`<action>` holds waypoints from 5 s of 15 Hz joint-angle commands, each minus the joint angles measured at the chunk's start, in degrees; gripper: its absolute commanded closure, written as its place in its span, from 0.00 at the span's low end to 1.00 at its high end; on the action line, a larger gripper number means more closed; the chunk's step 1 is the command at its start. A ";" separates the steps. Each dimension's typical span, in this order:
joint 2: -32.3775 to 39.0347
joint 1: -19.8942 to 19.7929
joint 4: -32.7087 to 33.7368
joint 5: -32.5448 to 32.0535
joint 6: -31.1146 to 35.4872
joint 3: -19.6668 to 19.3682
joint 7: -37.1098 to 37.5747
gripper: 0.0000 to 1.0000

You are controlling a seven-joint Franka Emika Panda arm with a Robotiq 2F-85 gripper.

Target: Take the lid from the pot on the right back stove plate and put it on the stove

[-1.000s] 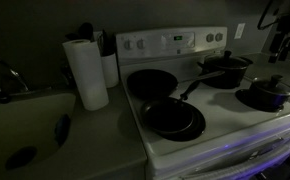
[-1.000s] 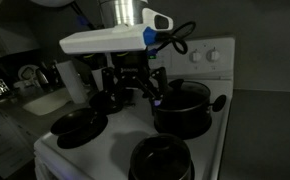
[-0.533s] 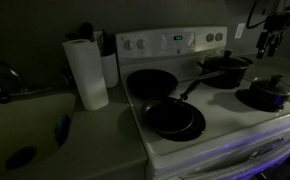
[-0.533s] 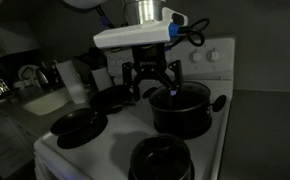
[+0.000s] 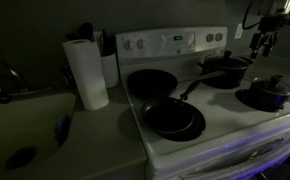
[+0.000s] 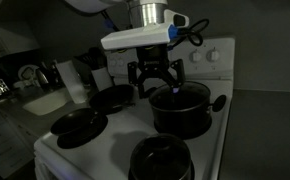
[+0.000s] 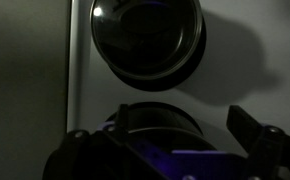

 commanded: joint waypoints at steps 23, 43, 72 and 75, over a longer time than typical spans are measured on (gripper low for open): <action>12.91 -2.84 6.80 2.93 21.15 5.51 49.11 0.00; 19.88 -2.17 15.58 2.92 16.62 3.53 49.53 0.00; 10.67 1.33 10.69 -5.58 12.90 6.27 40.05 0.86; 6.76 1.87 8.60 -3.97 10.08 7.76 39.65 0.86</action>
